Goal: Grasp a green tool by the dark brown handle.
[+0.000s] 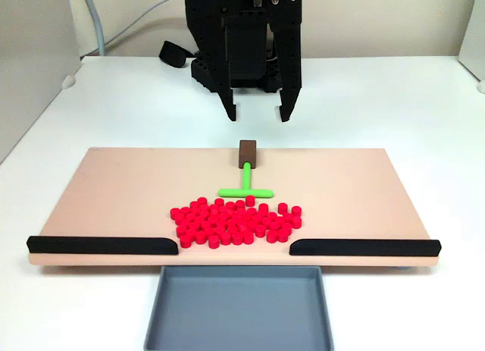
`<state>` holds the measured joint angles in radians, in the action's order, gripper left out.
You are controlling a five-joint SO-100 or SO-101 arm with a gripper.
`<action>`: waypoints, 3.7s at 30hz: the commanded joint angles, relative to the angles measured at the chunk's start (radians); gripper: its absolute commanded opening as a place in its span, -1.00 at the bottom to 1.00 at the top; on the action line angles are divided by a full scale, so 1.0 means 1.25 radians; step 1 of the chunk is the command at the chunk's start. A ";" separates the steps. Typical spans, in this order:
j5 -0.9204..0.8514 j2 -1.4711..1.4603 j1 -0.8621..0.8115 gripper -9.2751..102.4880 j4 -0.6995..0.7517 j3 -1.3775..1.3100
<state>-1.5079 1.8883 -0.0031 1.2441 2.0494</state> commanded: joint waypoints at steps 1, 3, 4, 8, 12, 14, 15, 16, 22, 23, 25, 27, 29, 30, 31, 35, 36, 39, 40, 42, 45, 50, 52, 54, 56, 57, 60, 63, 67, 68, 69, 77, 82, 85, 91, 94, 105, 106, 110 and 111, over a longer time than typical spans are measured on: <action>0.002 -0.004 -0.013 -0.50 -0.017 -0.017; -0.005 -0.013 -0.023 -0.50 -0.026 -0.017; -0.010 -0.017 -0.028 -0.49 -0.032 -0.017; -0.038 -0.033 -0.045 -0.48 -0.038 -0.017; -0.048 -0.042 -0.044 -0.50 -0.038 -0.017; -0.047 -0.048 -0.042 -0.50 -0.038 -0.017; -0.047 -0.052 -0.040 -0.50 -0.038 -0.017; -0.048 -0.056 -0.039 -0.50 -0.038 -0.017; -0.045 -0.086 -0.031 -0.51 -0.038 -0.032; -0.047 -0.088 -0.029 -0.51 -0.038 -0.034; -0.044 -0.094 -0.026 -0.51 -0.038 -0.039; -0.044 -0.097 -0.021 -0.52 -0.038 -0.040; -0.039 -0.103 -0.015 -0.52 -0.038 -0.047; -0.037 -0.107 -0.012 -0.53 -0.038 -0.050; -0.037 -0.112 -0.011 -0.53 -0.038 -0.055; -0.040 -0.131 -0.010 -0.54 -0.038 -0.071; -0.042 -0.136 -0.010 -0.54 -0.038 -0.075; -0.047 -0.147 -0.015 -0.54 -0.038 -0.079; -0.049 -0.148 -0.015 -0.54 -0.038 -0.080; -0.049 -0.152 -0.016 -0.55 -0.038 -0.080; -0.049 -0.161 -0.017 -0.55 -0.038 -0.080; -0.049 -0.164 -0.017 -0.55 -0.038 -0.080; -0.052 -0.167 -0.017 -0.56 -0.038 -0.080; -0.052 -0.167 -0.017 -0.56 -0.038 -0.080; -0.054 -0.169 -0.017 -0.57 -0.038 -0.080; -0.056 -0.171 -0.017 -0.57 -0.038 -0.080; -0.059 -0.178 -0.016 -0.58 -0.038 -0.086; -0.059 -0.182 -0.015 -0.60 -0.038 -0.087; -0.060 -0.183 -0.012 -0.60 -0.038 -0.087; -0.060 -0.183 -0.012 -0.61 -0.038 -0.087; -0.060 -0.182 -0.012 -0.61 -0.038 -0.087; -0.052 -0.179 -0.006 -0.64 -0.038 -0.087; -0.050 -0.179 -0.002 -0.73 -0.038 -0.087; -0.050 -0.180 0.002 -0.80 -0.038 -0.087; -0.037 -0.178 0.009 -0.84 -0.037 -0.087; -0.027 -0.168 0.012 -0.84 -0.037 -0.087; -0.009 -0.118 0.022 -0.84 -0.023 -0.087; -0.016 -0.113 0.022 -0.84 -0.013 -0.087; -0.027 -0.082 0.021 -0.84 0.005 -0.087; -0.026 -0.072 0.021 -0.84 0.007 -0.087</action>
<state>-1.5309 1.7441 0.0169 1.2456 1.9742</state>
